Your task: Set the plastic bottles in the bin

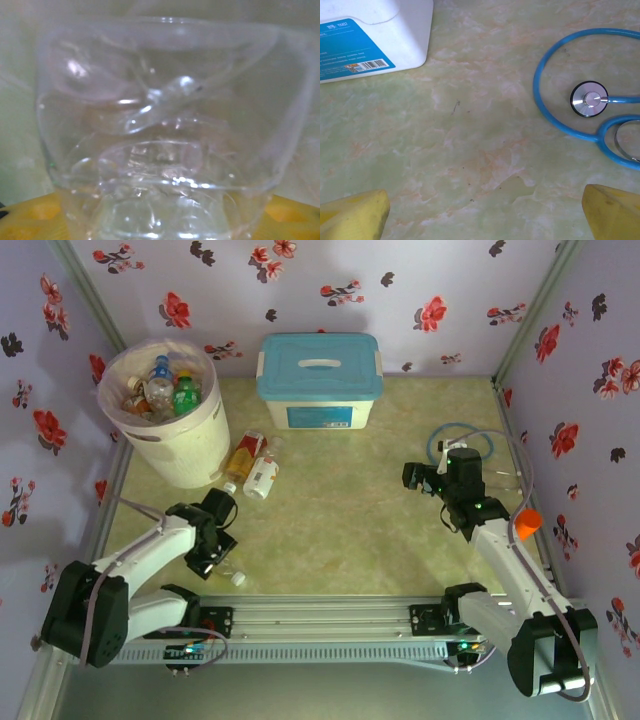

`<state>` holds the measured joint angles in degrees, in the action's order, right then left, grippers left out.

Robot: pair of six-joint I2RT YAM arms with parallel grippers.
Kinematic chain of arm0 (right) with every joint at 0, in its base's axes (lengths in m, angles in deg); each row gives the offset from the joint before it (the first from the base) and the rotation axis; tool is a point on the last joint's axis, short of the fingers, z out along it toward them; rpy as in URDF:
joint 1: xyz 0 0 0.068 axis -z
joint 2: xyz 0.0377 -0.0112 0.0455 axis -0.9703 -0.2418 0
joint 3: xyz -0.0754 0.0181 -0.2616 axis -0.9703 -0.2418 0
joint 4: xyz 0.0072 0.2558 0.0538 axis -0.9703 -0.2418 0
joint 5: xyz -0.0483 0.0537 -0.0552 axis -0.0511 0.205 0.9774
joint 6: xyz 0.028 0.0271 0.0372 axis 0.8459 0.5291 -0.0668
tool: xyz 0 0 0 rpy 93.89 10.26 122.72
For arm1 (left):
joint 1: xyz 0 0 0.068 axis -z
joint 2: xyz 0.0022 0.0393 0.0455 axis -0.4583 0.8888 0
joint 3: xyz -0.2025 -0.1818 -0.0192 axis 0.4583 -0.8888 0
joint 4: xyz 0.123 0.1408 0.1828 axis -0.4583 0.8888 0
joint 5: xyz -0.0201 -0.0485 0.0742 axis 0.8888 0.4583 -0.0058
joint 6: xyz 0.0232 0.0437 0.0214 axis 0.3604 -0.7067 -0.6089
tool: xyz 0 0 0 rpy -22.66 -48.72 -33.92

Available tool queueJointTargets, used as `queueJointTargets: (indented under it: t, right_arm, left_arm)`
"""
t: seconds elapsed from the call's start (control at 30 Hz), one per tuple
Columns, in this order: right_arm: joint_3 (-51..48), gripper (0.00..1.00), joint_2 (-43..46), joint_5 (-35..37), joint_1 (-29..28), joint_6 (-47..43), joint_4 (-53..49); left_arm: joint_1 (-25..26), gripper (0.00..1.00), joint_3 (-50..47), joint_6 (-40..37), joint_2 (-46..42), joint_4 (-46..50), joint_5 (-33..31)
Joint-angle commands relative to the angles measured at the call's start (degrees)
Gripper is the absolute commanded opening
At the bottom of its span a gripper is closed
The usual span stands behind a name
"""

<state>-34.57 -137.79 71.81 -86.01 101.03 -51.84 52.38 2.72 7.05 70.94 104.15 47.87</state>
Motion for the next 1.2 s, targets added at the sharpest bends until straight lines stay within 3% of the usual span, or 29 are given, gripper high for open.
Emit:
queueJointTargets:
  t: [0.0,0.47,0.7,0.87,1.03,1.17]
  right_arm:
    - [1.5,0.99,0.2,1.7,0.5,-0.9,-0.6]
    - [0.7,0.99,0.8,2.1,0.4,-0.6,-0.6]
    - [1.0,0.99,1.1,2.1,0.4,-0.6,-1.1]
    - [1.8,0.99,1.1,2.2,0.4,-1.0,-1.9]
    - [2.0,0.99,0.7,1.2,0.5,-0.1,-1.0]
    - [1.8,0.99,1.1,1.4,0.4,0.1,-1.2]
  left_arm:
    - [-0.3,0.64,0.6,0.4,0.8,-0.2,-0.3]
    - [-0.3,0.46,10.5,-2.4,-2.2,5.1,-6.5]
    - [0.0,0.42,22.9,-7.2,-7.1,14.1,-17.9]
    - [-3.2,0.41,40.3,-22.9,-9.1,17.5,-26.1]
    - [-8.5,0.32,61.2,-43.0,-3.8,15.1,-23.7]
    - [-12.0,0.32,74.6,-49.7,3.0,14.2,-22.7]
